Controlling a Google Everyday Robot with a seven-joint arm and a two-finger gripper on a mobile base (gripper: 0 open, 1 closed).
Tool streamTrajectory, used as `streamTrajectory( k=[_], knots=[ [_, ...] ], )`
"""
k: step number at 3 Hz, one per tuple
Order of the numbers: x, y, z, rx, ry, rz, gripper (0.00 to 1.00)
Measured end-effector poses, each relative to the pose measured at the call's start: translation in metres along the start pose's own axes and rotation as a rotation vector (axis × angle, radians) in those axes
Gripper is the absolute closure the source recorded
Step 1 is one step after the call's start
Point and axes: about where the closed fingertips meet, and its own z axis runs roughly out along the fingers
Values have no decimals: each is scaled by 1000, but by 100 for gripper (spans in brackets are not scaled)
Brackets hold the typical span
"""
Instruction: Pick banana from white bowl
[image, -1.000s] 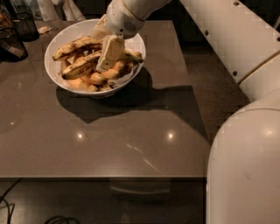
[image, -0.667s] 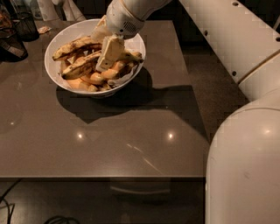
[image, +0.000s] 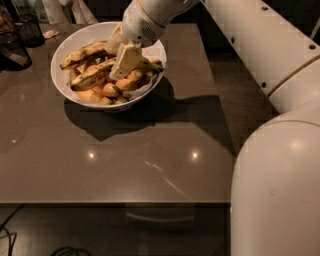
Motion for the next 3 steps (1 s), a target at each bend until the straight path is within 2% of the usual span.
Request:
streamTrajectory(
  k=[2,3],
  knots=[
    [7,-3,20,-35,-5,18,39],
    [6,-3,22,-41,-7,19,47]
  ],
)
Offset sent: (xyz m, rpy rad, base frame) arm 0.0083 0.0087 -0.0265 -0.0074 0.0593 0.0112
